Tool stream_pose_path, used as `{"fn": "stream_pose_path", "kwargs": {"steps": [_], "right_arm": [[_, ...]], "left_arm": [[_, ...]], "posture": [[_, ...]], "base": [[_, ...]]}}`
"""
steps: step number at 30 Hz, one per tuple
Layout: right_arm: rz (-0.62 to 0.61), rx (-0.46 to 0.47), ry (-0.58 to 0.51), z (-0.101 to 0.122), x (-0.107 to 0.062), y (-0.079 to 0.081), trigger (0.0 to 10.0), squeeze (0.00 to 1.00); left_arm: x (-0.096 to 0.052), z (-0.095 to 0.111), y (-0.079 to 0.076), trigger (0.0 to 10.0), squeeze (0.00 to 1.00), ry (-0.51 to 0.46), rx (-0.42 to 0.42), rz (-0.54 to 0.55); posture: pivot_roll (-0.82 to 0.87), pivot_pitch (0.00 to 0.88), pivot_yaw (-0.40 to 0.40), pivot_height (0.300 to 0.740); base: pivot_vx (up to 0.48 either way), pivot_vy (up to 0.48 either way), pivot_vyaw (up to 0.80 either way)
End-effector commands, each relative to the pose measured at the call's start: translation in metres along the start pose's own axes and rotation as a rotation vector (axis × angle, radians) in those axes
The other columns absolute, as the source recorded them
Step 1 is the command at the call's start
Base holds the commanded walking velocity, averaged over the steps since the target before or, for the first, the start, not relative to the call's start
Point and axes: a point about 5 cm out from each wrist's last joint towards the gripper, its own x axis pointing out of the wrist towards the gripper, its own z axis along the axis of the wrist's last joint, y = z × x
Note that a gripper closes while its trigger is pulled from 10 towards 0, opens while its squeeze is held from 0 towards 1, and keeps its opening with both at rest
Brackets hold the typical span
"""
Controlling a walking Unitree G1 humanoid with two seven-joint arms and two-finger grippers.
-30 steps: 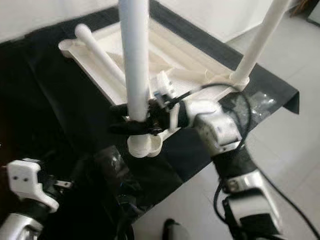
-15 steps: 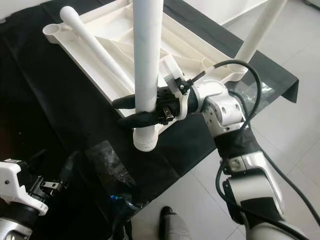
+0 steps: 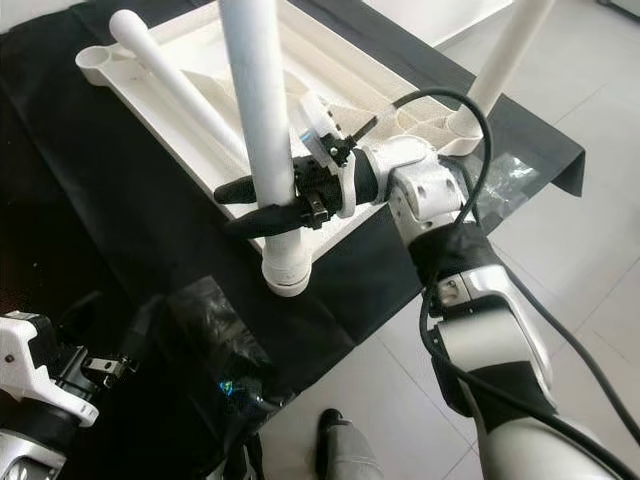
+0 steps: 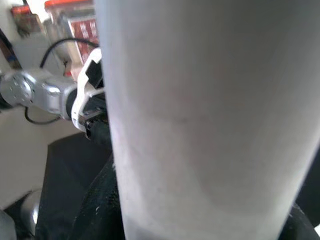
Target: Building children table
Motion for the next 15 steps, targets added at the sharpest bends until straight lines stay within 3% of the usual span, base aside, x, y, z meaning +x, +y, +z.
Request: {"fn": "stream_pose_path", "kwargs": {"steps": [1, 5, 15], "right_arm": [[0.038, 0.095, 0.204, -0.0458, 0.0040, 0.0094, 10.0, 0.00], [0.094, 0.042, 0.252, -0.0428, 0.0105, 0.0102, 10.0, 0.00], [0.103, 0.021, 0.276, -0.0501, 0.0116, 0.0130, 10.0, 0.00]], "left_arm": [[-0.0031, -0.0003, -0.0002, 10.0, 0.00, 0.022, 0.000, -0.009], [-0.0031, 0.0006, -0.0006, 10.0, 0.00, 0.024, -0.001, -0.011], [-0.0031, 0.0014, -0.0012, 10.0, 0.00, 0.026, -0.005, -0.015]], "posture": [[0.03, 0.407, -0.005, 0.740], [0.02, 0.411, -0.007, 0.740], [0.02, 0.410, -0.007, 0.740]], "base": [[0.000, 0.000, 0.00], [0.000, 0.000, 0.00], [0.000, 0.000, 0.00]]}}
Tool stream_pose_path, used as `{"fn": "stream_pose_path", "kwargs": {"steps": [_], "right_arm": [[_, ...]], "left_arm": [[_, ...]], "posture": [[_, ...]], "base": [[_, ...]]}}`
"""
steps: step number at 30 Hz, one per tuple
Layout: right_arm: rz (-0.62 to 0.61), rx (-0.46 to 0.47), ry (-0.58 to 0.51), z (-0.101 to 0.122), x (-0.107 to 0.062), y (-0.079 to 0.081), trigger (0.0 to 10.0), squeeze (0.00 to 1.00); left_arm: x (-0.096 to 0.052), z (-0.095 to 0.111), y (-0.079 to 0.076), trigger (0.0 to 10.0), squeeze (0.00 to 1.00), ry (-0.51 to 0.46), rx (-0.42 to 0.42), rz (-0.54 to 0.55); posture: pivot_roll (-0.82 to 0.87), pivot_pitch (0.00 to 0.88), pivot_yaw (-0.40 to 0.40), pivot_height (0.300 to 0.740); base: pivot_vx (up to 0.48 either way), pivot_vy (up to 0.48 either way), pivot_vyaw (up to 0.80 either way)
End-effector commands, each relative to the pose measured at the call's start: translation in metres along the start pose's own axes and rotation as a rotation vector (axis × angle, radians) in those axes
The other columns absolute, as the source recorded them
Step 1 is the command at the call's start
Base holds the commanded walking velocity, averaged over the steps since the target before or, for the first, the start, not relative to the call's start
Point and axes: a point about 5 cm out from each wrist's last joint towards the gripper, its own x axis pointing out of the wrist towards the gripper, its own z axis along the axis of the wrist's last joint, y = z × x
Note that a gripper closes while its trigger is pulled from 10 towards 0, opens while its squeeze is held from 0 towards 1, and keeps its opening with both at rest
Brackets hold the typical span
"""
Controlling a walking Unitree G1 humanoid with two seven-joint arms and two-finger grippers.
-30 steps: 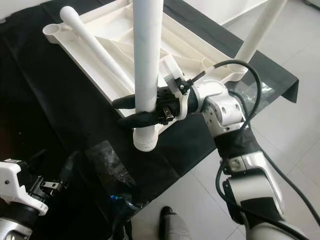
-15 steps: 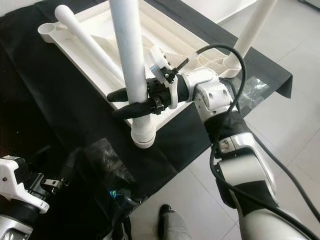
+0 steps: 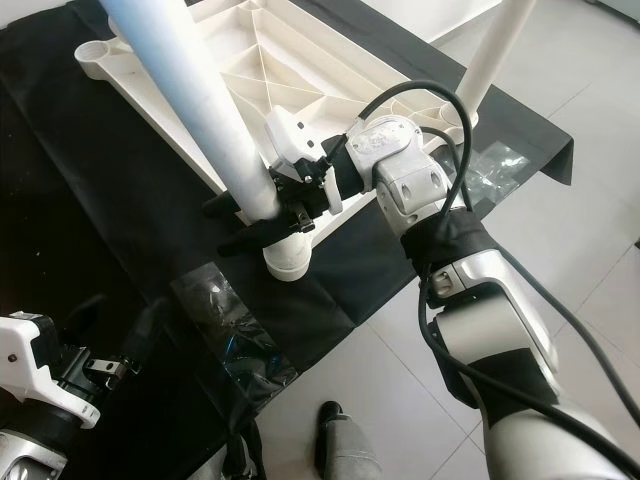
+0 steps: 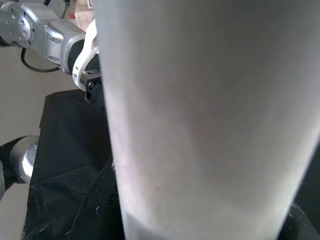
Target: Building children table
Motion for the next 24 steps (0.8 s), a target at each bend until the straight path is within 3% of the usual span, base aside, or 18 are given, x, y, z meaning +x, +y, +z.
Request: {"fn": "stream_pose_path", "kwargs": {"steps": [1, 8, 10, 12, 15, 24], "right_arm": [[0.042, 0.180, 0.124, -0.052, 0.008, 0.019, 10.0, 0.00], [0.011, 0.188, 0.038, -0.054, 0.010, 0.027, 10.0, 0.00], [-0.017, 0.211, -0.055, -0.052, 0.009, 0.037, 10.0, 0.00], [-0.017, 0.211, -0.055, -0.052, 0.009, 0.037, 10.0, 0.00], [-0.031, 0.234, -0.128, -0.049, 0.008, 0.050, 10.0, 0.00], [-0.080, 0.256, -0.166, -0.049, 0.008, 0.057, 10.0, 0.00]], "left_arm": [[-0.003, 0.000, 0.001, 10.0, 0.00, 0.021, 0.011, -0.003], [-0.004, 0.000, 0.000, 10.0, 0.00, 0.023, 0.010, -0.007], [-0.004, 0.000, 0.000, 10.0, 0.00, 0.026, 0.012, -0.009], [-0.004, 0.000, 0.000, 10.0, 0.00, 0.026, 0.012, -0.009], [-0.005, 0.000, 0.001, 10.0, 0.00, 0.034, 0.016, -0.015], [-0.006, 0.000, 0.001, 10.0, 0.00, 0.043, 0.019, -0.020]], "posture": [[0.02, 0.410, -0.007, 0.740], [0.03, 0.407, -0.001, 0.740], [0.03, 0.404, 0.006, 0.740], [0.03, 0.404, 0.006, 0.740], [0.03, 0.401, 0.016, 0.740], [0.03, 0.393, 0.024, 0.740]], "base": [[0.000, 0.000, 0.00], [0.000, 0.000, 0.00], [0.000, 0.000, 0.00], [0.000, 0.000, 0.00], [0.000, 0.000, 0.00], [0.000, 0.000, 0.00]]}}
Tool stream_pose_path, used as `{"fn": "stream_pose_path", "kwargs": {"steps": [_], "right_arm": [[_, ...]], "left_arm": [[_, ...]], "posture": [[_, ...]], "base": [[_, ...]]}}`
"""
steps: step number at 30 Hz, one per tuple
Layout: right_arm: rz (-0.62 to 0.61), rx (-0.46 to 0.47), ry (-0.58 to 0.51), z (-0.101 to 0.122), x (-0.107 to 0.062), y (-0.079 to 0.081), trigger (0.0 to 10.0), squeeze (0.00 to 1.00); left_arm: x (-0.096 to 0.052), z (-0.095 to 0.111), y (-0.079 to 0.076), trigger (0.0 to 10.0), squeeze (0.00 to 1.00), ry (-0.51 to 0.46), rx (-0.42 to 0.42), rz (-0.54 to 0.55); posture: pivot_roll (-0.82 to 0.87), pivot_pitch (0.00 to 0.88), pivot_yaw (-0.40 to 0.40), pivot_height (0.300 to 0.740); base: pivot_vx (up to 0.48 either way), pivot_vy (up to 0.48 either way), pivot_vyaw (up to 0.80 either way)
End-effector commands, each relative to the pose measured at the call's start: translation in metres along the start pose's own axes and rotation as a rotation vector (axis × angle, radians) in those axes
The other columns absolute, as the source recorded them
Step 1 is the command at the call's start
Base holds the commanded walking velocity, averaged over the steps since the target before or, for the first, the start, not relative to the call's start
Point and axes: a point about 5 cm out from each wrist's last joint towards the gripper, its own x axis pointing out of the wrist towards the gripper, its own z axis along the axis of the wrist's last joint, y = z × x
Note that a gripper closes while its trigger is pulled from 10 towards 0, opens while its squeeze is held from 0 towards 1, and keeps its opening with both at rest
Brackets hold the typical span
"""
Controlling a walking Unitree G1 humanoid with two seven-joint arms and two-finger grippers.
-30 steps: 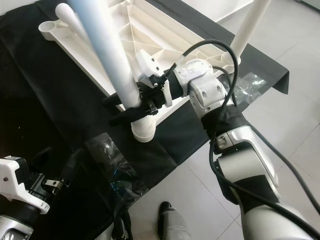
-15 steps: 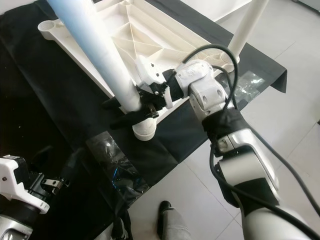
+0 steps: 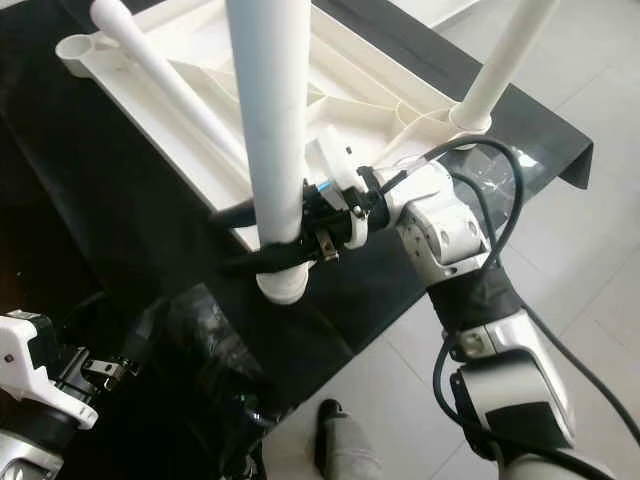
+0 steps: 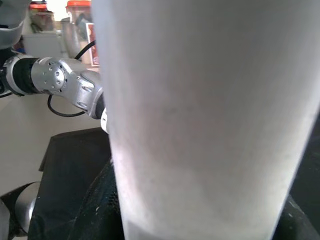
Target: Building children table
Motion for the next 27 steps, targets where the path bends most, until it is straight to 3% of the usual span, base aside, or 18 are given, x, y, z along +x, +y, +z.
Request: {"fn": "stream_pose_path", "kwargs": {"steps": [1, 6, 13, 18, 25, 26, 27], "right_arm": [[-0.045, 0.234, 0.061, -0.050, -0.003, 0.016, 10.0, 0.00], [-0.050, 0.248, 0.056, -0.050, -0.003, 0.022, 10.0, 0.00], [-0.002, 0.254, 0.215, -0.058, -0.011, 0.034, 10.0, 0.00], [-0.193, 0.269, 0.280, -0.066, -0.007, 0.025, 10.0, 0.00], [-0.380, 0.353, 0.267, -0.075, 0.013, 0.050, 10.0, 0.00], [-0.549, 0.392, 0.292, -0.082, 0.020, 0.056, 10.0, 0.00], [-0.549, 0.392, 0.292, -0.082, 0.020, 0.056, 10.0, 0.00]], "left_arm": [[-0.005, -0.004, 0.002, 10.0, 0.00, 0.041, 0.009, 0.004], [-0.005, -0.004, 0.002, 10.0, 0.00, 0.043, 0.011, 0.004], [-0.004, -0.003, 0.002, 10.0, 0.00, 0.042, 0.012, 0.004], [-0.005, -0.003, 0.003, 10.0, 0.00, 0.042, 0.014, 0.007], [-0.005, -0.002, 0.004, 10.0, 0.00, 0.040, 0.019, 0.012], [-0.005, -0.003, 0.005, 10.0, 0.00, 0.040, 0.022, 0.013], [-0.005, -0.003, 0.005, 10.0, 0.00, 0.040, 0.022, 0.013]], "posture": [[0.03, 0.391, 0.022, 0.740], [0.03, 0.390, 0.023, 0.740], [0.03, 0.390, 0.023, 0.740], [0.03, 0.392, 0.018, 0.740], [0.03, 0.394, 0.009, 0.740], [0.02, 0.392, 0.008, 0.740], [0.02, 0.392, 0.008, 0.740]], "base": [[0.000, 0.000, 0.00], [0.000, 0.000, 0.00], [0.000, 0.000, 0.00], [0.000, 0.000, 0.00], [0.000, 0.000, 0.00], [0.000, 0.000, 0.00], [0.000, 0.000, 0.00]]}}
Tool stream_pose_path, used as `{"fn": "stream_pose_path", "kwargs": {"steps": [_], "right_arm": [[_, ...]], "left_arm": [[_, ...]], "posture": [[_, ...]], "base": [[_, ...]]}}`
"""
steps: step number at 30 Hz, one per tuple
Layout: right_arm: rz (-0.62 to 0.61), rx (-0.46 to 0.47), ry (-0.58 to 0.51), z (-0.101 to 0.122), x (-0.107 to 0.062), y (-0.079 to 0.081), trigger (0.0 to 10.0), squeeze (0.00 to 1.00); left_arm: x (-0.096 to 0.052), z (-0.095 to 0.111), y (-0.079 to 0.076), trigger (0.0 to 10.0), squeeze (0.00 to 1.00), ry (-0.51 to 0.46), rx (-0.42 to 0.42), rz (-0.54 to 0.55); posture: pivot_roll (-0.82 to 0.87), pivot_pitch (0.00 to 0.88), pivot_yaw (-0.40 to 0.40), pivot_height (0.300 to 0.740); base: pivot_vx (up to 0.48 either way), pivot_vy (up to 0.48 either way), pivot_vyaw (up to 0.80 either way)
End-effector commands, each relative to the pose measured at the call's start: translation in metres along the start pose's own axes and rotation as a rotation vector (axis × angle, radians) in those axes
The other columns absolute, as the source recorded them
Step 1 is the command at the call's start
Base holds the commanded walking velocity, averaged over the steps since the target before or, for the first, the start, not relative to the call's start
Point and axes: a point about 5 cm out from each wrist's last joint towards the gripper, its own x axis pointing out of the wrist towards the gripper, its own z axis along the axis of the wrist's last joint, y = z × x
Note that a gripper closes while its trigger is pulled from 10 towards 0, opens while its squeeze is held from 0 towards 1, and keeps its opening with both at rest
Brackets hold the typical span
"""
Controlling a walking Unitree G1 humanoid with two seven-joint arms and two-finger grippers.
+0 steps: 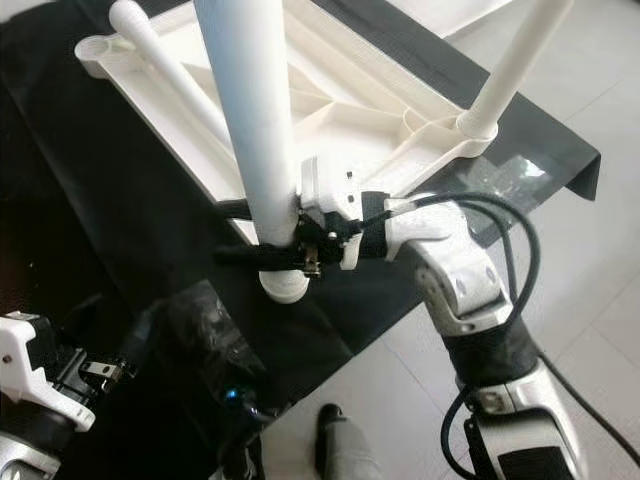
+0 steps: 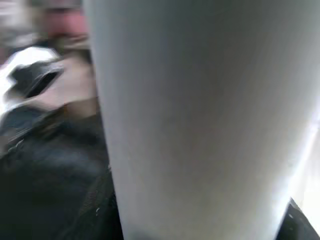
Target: Building children table
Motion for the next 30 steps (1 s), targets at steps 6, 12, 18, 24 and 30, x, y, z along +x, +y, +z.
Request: {"fn": "stream_pose_path", "kwargs": {"steps": [6, 12, 18, 24, 30], "right_arm": [[-0.645, 0.333, 0.364, -0.086, -0.015, 0.023, 10.0, 0.00], [-0.812, 0.350, 0.347, -0.094, -0.006, 0.029, 10.0, 0.00], [-0.788, 0.367, 0.361, -0.101, 0.007, 0.032, 10.0, 0.00], [-0.784, 0.367, 0.364, -0.097, 0.018, 0.028, 10.0, 0.00], [-0.842, 0.348, 0.371, -0.093, 0.024, 0.020, 10.0, 0.00]], "left_arm": [[0.000, 0.000, 0.004, 10.0, 0.00, 0.012, 0.032, 0.007], [0.018, 0.025, 0.016, 10.0, 0.00, -0.077, 0.111, -0.040], [0.031, 0.049, 0.013, 10.0, 0.00, -0.146, 0.112, -0.161], [0.047, 0.093, -0.011, 10.0, 0.00, -0.244, 0.080, -0.516], [0.058, 0.123, -0.032, 10.0, 0.00, -0.286, 0.052, -0.801]], "posture": [[0.03, 0.368, 0.018, 0.740], [0.06, 0.324, 0.026, 0.740], [0.06, 0.291, 0.028, 0.740], [0.06, 0.261, 0.031, 0.740], [0.06, 0.248, 0.037, 0.740]], "base": [[0.000, 0.000, 0.00], [0.000, 0.000, 0.00], [0.000, 0.000, 0.00], [0.000, 0.000, 0.00], [0.000, 0.000, 0.00]]}}
